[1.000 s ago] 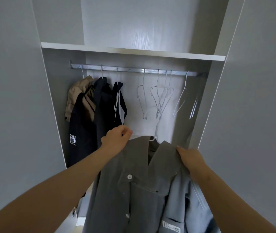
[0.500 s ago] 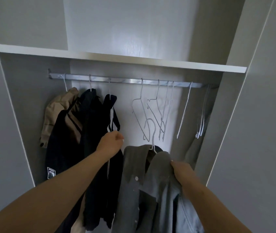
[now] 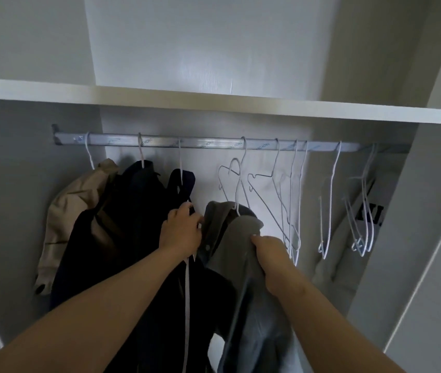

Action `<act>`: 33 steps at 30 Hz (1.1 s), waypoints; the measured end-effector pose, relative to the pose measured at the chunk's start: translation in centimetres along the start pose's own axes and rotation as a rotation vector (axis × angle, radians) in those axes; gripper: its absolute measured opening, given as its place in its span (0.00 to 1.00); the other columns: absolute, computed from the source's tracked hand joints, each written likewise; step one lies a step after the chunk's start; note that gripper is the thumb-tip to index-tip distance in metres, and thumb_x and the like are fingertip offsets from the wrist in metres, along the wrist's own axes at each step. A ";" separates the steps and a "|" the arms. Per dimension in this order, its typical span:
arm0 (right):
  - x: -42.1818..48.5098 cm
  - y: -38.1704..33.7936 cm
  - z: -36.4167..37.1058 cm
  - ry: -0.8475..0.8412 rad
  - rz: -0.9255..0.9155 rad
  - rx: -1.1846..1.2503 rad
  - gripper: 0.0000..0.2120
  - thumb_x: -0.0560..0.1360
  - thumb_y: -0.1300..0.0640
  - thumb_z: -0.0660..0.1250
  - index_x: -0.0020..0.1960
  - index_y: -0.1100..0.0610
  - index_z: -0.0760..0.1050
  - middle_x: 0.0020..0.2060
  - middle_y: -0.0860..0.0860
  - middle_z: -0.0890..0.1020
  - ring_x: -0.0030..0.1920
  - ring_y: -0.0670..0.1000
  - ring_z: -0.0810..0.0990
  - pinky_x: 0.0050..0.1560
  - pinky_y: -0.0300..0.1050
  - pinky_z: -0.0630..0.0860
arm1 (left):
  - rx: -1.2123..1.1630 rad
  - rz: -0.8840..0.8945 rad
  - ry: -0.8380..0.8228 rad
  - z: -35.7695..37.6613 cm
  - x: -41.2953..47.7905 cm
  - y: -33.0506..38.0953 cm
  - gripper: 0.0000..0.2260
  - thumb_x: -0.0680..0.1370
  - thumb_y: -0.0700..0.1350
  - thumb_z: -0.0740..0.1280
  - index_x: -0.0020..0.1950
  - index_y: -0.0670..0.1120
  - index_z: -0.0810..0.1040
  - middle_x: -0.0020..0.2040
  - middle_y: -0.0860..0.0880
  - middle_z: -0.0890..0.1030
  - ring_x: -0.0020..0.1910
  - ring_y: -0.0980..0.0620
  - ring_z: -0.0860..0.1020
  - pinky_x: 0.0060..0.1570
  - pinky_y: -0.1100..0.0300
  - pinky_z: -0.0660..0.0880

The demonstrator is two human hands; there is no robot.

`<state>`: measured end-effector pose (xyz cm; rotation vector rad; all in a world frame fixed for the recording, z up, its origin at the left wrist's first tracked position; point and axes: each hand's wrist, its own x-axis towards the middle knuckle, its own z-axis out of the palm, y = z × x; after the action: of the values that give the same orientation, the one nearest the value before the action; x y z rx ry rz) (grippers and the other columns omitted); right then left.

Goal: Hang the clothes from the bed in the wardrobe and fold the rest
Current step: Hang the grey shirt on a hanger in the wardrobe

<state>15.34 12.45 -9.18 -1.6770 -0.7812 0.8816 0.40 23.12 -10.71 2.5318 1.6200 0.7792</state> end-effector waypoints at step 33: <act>7.9 -2.9 7.7 -0.225 -0.005 0.104 0.07 0.78 0.57 0.61 0.41 0.56 0.72 0.38 0.56 0.78 0.38 0.52 0.77 0.37 0.42 0.75 | -0.750 -0.415 0.119 0.4 1.3 -1.0 0.05 0.76 0.44 0.65 0.50 0.52 0.78 0.48 0.50 0.76 0.42 0.59 0.75 0.38 0.71 0.67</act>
<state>12.66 23.49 -9.22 -1.5013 -0.8747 1.1019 0.15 24.80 -10.86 1.6038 1.4286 1.2030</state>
